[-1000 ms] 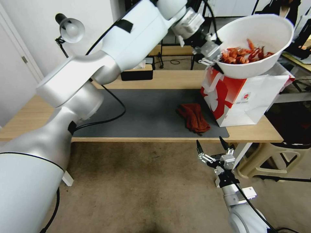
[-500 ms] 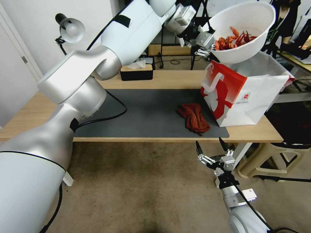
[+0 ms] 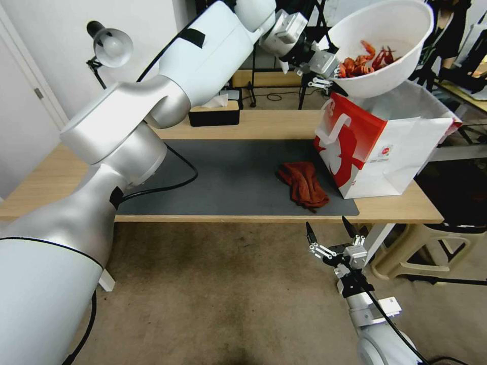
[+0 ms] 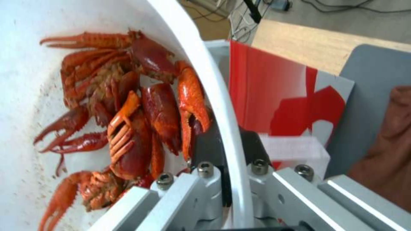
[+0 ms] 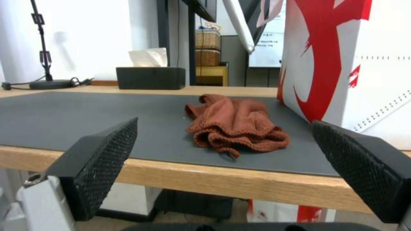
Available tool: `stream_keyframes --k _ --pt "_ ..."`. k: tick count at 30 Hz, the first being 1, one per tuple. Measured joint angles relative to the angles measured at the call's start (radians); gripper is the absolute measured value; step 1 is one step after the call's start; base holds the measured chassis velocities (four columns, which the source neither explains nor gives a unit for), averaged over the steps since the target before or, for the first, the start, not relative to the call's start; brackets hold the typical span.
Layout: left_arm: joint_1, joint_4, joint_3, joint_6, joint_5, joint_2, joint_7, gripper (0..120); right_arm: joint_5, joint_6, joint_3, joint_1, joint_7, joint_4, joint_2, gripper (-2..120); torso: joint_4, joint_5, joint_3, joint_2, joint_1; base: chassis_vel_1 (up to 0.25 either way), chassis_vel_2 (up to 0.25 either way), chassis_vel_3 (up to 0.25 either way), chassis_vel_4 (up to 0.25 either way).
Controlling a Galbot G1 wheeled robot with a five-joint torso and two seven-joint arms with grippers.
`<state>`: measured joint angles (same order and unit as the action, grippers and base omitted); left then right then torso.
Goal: Sweep shrimp from table into container with towel, then put container into takeout bag.
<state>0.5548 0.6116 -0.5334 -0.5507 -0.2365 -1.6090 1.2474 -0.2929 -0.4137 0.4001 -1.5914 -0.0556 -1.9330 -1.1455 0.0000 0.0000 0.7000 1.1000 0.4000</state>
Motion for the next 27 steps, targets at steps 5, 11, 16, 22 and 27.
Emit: stream_keyframes --k 5,11,16,22,27 --pt "-0.019 0.025 -0.039 0.000 -0.023 0.000 -0.034 0 0.003 -0.001 -0.003 0.002 0.001 0.003 -0.004 100 0.0001 0.0000 0.000 0.000 0.000 0.000 0.000 0.000 0.000" --pt "-0.027 0.041 -0.065 0.000 -0.041 0.000 -0.059 0 0.012 -0.001 -0.016 0.009 0.001 0.005 -0.010 100 -0.0001 0.0001 0.000 0.000 0.000 0.000 0.000 0.000 0.000" --pt "-0.027 0.050 -0.086 0.000 -0.062 0.001 -0.096 0 0.017 0.003 -0.024 0.016 0.000 0.005 -0.014 100 0.0001 0.0000 0.000 0.000 0.000 0.000 0.000 0.000 0.000" --pt "-0.026 0.055 -0.093 -0.002 -0.064 0.001 -0.136 0 0.020 0.006 -0.026 0.018 -0.001 0.005 -0.016 100 0.0001 0.0000 0.000 0.000 0.000 0.000 0.000 0.000 0.000" --pt "-0.031 0.068 -0.112 -0.005 -0.069 0.001 -0.181 0 0.024 0.006 -0.027 0.017 -0.001 0.004 -0.019 100 0.0000 0.0000 0.000 0.000 0.000 0.000 0.000 0.000 0.000"
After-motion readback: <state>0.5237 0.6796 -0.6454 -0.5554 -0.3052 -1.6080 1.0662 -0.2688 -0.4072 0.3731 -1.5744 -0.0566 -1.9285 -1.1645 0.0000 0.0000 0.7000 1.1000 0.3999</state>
